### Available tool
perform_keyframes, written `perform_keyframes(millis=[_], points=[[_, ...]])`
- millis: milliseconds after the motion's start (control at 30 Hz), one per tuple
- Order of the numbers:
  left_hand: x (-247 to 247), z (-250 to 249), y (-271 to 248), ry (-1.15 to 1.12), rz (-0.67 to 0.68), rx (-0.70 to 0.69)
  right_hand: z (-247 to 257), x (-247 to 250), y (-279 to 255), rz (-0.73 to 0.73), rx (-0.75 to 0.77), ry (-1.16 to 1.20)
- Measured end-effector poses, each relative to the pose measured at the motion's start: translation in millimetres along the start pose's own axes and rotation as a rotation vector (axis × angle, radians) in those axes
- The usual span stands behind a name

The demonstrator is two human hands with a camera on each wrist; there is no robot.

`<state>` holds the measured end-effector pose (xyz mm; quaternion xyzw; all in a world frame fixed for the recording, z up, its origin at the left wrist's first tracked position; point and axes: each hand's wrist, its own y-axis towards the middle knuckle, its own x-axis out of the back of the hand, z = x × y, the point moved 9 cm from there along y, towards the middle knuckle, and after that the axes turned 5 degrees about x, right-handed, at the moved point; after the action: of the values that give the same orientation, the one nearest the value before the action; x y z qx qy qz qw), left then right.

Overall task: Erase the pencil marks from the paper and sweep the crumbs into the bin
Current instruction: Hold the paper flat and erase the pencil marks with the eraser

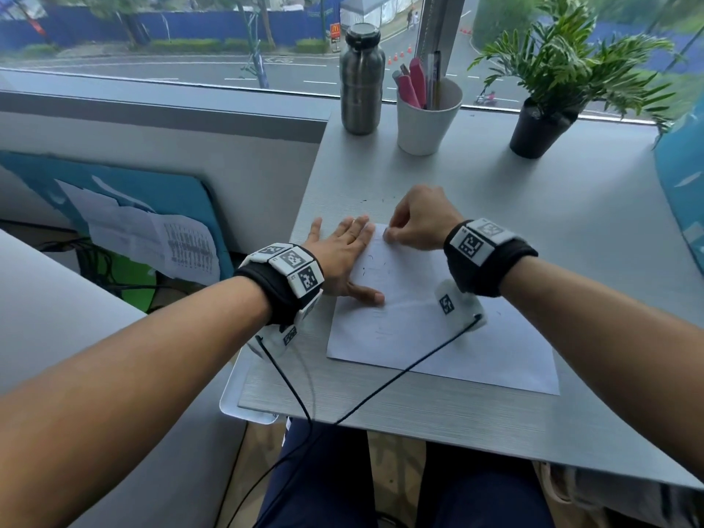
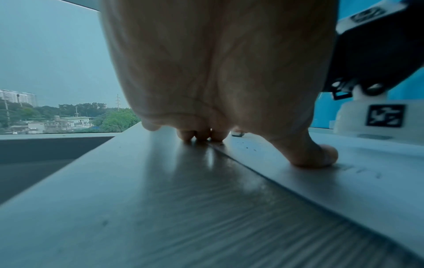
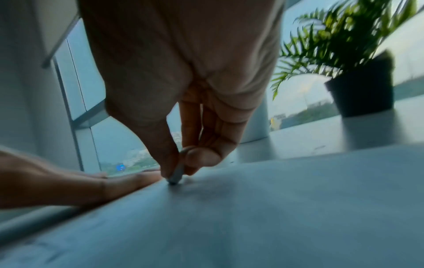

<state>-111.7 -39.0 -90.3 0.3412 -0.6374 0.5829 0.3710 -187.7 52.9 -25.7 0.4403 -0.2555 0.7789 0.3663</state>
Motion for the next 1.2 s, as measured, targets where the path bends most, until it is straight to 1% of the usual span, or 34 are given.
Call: perform_keyframes(millis=[33, 67, 133, 167, 200, 267, 300, 367, 400, 433, 500, 533, 633, 667, 733, 767, 833, 900, 967, 1000, 1100, 1133, 1200], points=[[0, 0, 0, -0.001, 0.000, 0.000, -4, 4, 1, -0.039, -0.018, 0.015], [0, 0, 0, 0.001, 0.000, 0.002, -1, 2, 1, -0.029, -0.006, 0.015], [1, 1, -1, 0.000, 0.001, 0.002, 15, -12, -4, 0.053, 0.068, -0.020], [1, 1, -1, 0.000, -0.002, 0.003, 16, -14, -3, 0.063, 0.080, -0.027], [1, 1, -1, 0.003, -0.001, 0.004, 10, -11, -1, 0.050, 0.044, -0.013], [0, -1, 0, 0.008, -0.002, 0.011, -2, -1, 2, -0.023, -0.021, 0.018], [0, 0, 0, 0.007, -0.009, 0.019, 0, -2, 1, -0.027, -0.007, 0.013], [0, 2, -1, -0.004, -0.019, 0.031, 16, -15, -2, 0.045, 0.065, -0.027], [0, 3, 0, -0.007, -0.023, 0.032, 19, -17, -2, 0.066, 0.075, -0.025], [0, 3, 0, -0.005, -0.021, 0.030, 16, -15, 0, 0.064, 0.056, -0.020], [1, 1, -1, 0.007, -0.011, 0.027, 3, -3, 5, -0.006, 0.002, 0.011], [2, 1, -1, 0.012, -0.014, 0.031, 3, -2, 5, -0.011, 0.004, 0.008], [2, 2, -1, 0.009, -0.012, 0.044, 17, -17, 1, 0.086, 0.086, -0.028], [0, 2, -1, 0.006, -0.012, 0.046, 14, -15, 1, 0.086, 0.070, -0.023], [0, 1, 0, 0.007, -0.020, 0.046, 3, -4, 4, 0.015, 0.024, 0.004], [1, 1, -1, 0.006, -0.024, 0.045, 4, -4, 5, 0.002, 0.031, 0.009], [0, 3, -1, -0.003, -0.023, 0.048, 16, -15, 3, 0.061, 0.087, -0.012], [-2, 4, -1, -0.017, -0.012, 0.053, 17, -15, 5, 0.071, 0.083, -0.010], [-2, 2, 0, -0.010, -0.004, 0.051, 4, -2, 10, -0.002, 0.032, 0.007], [-1, 1, 0, -0.008, -0.003, 0.050, 3, -1, 10, -0.015, 0.028, 0.004], [0, 2, -1, -0.023, -0.009, 0.050, 20, -16, 6, 0.092, 0.111, -0.043], [0, 2, -2, -0.033, -0.004, 0.050, 20, -16, 8, 0.100, 0.103, -0.046], [-2, 1, -2, -0.045, 0.008, 0.046, 8, -4, 14, 0.034, 0.035, -0.002]])
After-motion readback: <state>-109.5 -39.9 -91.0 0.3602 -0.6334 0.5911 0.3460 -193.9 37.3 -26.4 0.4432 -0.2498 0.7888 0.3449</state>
